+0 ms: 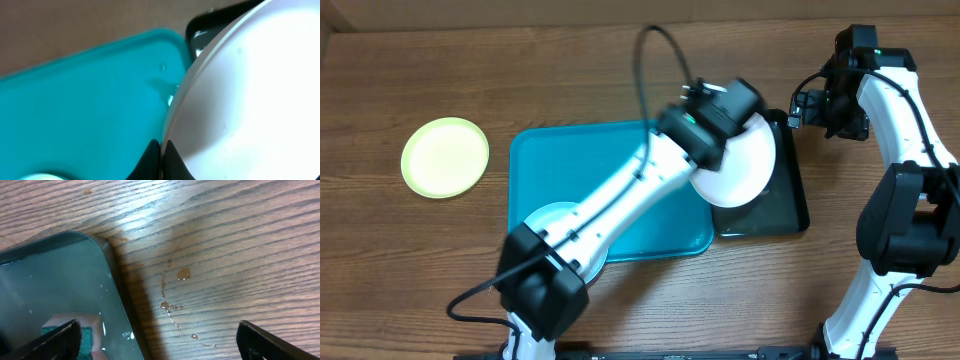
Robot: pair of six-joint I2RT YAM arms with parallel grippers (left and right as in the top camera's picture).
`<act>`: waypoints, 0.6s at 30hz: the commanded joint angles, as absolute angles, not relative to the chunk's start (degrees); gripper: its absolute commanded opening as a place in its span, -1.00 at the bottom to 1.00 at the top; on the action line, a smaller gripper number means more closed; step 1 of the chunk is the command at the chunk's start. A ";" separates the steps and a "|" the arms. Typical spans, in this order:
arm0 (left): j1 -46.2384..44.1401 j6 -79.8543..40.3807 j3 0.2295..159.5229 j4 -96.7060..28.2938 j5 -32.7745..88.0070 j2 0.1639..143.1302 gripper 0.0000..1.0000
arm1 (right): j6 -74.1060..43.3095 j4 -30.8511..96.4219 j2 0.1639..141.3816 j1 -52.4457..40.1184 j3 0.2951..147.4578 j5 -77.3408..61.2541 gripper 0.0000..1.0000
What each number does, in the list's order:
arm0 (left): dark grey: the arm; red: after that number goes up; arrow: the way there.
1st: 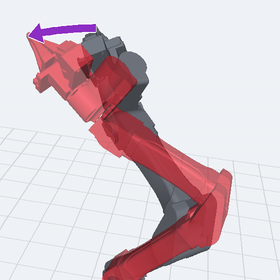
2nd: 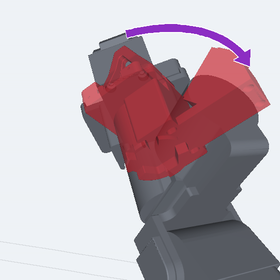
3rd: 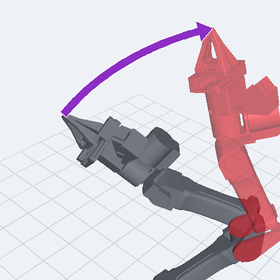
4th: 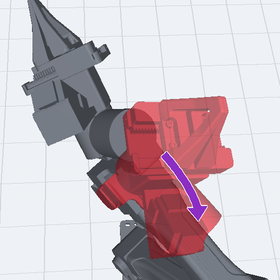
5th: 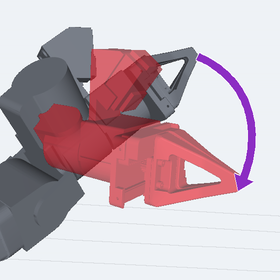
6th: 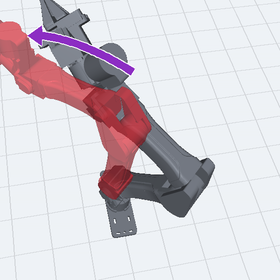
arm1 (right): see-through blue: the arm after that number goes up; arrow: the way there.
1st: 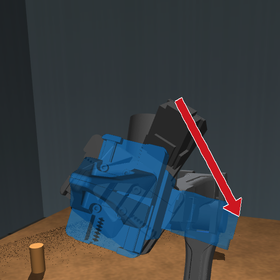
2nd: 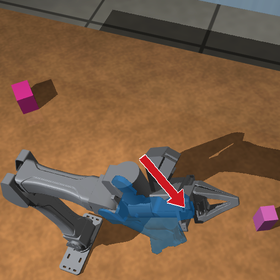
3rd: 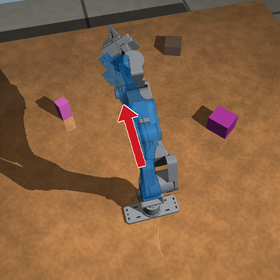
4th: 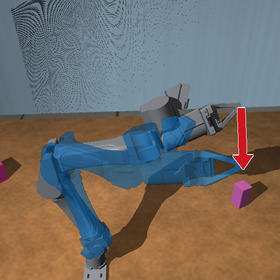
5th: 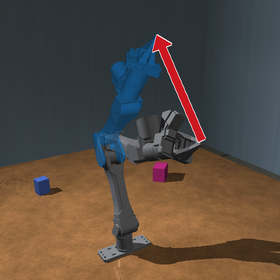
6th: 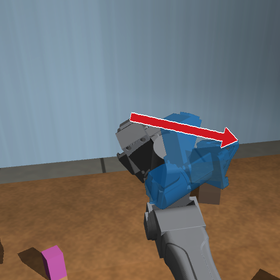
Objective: Clean dirty plates on tray and stack at the side
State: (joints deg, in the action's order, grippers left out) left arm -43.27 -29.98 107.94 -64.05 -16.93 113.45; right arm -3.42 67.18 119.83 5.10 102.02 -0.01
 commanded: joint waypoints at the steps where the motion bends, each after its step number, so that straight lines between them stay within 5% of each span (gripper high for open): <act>1: -37.41 -31.53 107.74 -64.73 1.21 112.81 -0.92 | -3.57 67.09 117.97 4.95 103.04 -0.08 1.00; 18: -10.02 -31.59 101.08 -68.53 10.52 112.81 -0.91 | -3.57 67.09 117.97 4.95 103.04 -0.08 1.00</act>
State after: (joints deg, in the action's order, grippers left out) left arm -14.20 -30.17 102.52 -68.12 8.99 113.45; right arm -3.40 67.16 119.83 5.10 102.02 -0.01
